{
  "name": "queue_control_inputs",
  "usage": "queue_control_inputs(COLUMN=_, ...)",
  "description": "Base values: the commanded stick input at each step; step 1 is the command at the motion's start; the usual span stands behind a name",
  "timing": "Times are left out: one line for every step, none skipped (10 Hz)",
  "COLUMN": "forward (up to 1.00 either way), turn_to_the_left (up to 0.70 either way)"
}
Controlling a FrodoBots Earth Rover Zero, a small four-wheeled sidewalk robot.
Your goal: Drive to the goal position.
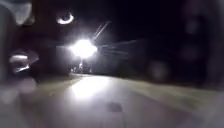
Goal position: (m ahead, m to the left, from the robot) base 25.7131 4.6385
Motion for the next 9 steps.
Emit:
queue_control_inputs(forward=1.0, turn_to_the_left=0.06)
queue_control_inputs(forward=1.0, turn_to_the_left=0.07)
queue_control_inputs(forward=1.0, turn_to_the_left=0.1)
queue_control_inputs(forward=1.0, turn_to_the_left=0.11)
queue_control_inputs(forward=1.0, turn_to_the_left=0.13)
queue_control_inputs(forward=1.0, turn_to_the_left=0.16)
queue_control_inputs(forward=1.0, turn_to_the_left=0.17)
queue_control_inputs(forward=1.0, turn_to_the_left=0.18)
queue_control_inputs(forward=1.0, turn_to_the_left=0.18)
